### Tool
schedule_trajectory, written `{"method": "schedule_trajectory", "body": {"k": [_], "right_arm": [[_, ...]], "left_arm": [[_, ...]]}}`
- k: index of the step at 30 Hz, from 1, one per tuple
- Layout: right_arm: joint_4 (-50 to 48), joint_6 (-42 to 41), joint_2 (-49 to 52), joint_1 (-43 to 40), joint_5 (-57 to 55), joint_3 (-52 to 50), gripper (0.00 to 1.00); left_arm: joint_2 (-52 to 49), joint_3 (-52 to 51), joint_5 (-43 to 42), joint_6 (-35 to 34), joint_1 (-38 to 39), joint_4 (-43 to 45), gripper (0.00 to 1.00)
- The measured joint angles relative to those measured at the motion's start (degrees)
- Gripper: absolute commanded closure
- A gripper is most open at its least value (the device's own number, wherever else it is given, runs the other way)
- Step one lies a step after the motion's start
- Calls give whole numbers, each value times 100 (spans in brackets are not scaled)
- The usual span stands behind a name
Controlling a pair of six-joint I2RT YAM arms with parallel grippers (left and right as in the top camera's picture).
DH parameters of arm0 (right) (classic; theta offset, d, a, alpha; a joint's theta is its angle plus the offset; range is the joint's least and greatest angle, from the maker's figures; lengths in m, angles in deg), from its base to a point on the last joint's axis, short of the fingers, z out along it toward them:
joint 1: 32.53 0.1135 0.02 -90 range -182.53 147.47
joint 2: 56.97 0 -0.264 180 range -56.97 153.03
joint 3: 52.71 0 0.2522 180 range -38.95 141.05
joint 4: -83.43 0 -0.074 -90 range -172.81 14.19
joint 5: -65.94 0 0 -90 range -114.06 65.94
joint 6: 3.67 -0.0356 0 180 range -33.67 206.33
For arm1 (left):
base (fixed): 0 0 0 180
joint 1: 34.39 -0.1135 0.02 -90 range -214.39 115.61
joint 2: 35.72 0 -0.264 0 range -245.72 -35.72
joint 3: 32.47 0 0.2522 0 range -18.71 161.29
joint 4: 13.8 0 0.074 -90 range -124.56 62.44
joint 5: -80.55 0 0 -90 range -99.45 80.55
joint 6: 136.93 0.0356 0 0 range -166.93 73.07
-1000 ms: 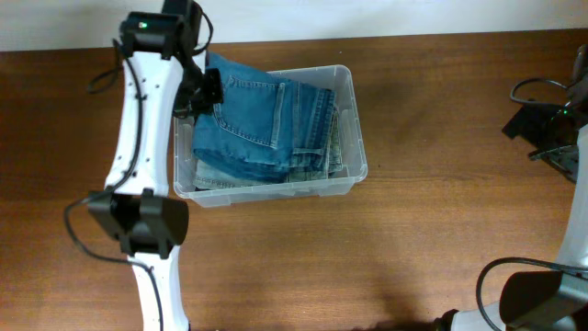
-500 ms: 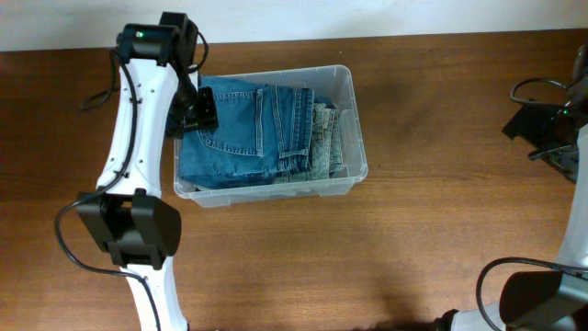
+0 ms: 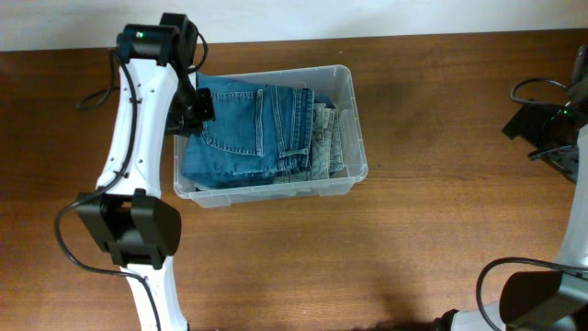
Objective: Pack container
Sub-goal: 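Lift the dark-blue jeans' edge and swing it toward the bin's right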
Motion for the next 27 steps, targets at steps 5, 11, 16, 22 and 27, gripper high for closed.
{"method": "schedule_trajectory", "body": {"k": [5,11,16,22,27], "right_arm": [[0,0,-2,0,-2,0,2],[2,0,-2,0,-2,0,2],[0,2,-2,0,-2,0,1],[0,-4,-2,0,-2,0,2],[0,0,-2,0,-2,0,2]], "left_arm": [[2,1290,-796,22,17,-42,99],[448,2743,-1543,15,260,-42,99],[1023,3115,-1690,-125,931,367,99],[1060,3128,-1818,-544,2046,1335,99],[1049,3128,-1843,-656,2583,1685,100]]}}
